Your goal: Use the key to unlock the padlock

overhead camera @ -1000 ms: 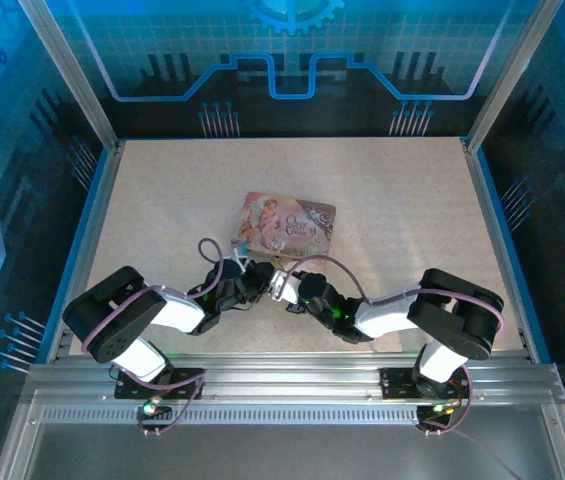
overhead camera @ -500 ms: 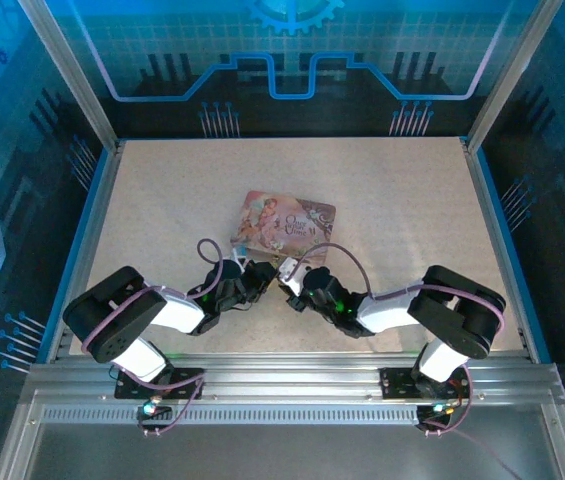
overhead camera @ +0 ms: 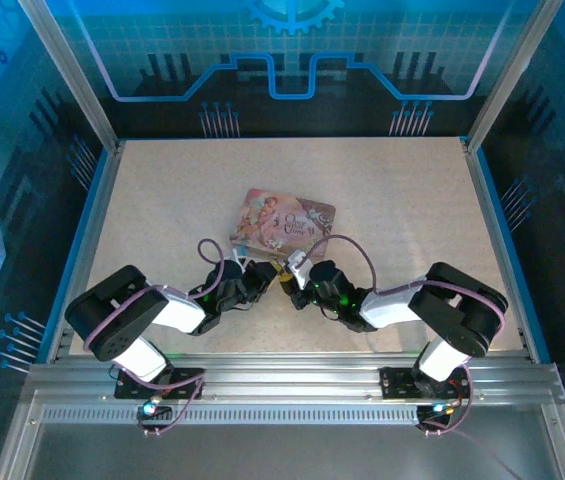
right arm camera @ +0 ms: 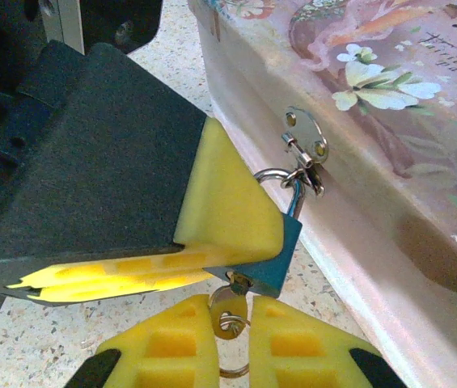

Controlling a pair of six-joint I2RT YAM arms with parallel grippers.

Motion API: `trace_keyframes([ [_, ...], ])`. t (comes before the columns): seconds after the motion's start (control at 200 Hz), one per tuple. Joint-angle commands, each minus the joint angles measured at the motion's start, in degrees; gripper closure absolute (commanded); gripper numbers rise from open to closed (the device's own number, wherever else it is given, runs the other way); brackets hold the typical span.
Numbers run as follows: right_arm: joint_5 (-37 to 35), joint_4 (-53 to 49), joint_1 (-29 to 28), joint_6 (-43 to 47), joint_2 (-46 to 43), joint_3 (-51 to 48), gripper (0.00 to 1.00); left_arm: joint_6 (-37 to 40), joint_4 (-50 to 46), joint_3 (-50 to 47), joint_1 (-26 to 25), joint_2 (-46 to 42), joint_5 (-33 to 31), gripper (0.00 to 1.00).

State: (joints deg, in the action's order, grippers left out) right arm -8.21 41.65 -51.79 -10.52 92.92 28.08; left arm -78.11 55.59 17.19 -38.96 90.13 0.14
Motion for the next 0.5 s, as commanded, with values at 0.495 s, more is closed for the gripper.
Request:
trace_keyframes([
  [0.495,4.0,-0.7,2.7,-2.0,-0.3,-0.3,1.00,2.8,-6.8,0.5,-1.3,-8.2,-1.3,0.61],
])
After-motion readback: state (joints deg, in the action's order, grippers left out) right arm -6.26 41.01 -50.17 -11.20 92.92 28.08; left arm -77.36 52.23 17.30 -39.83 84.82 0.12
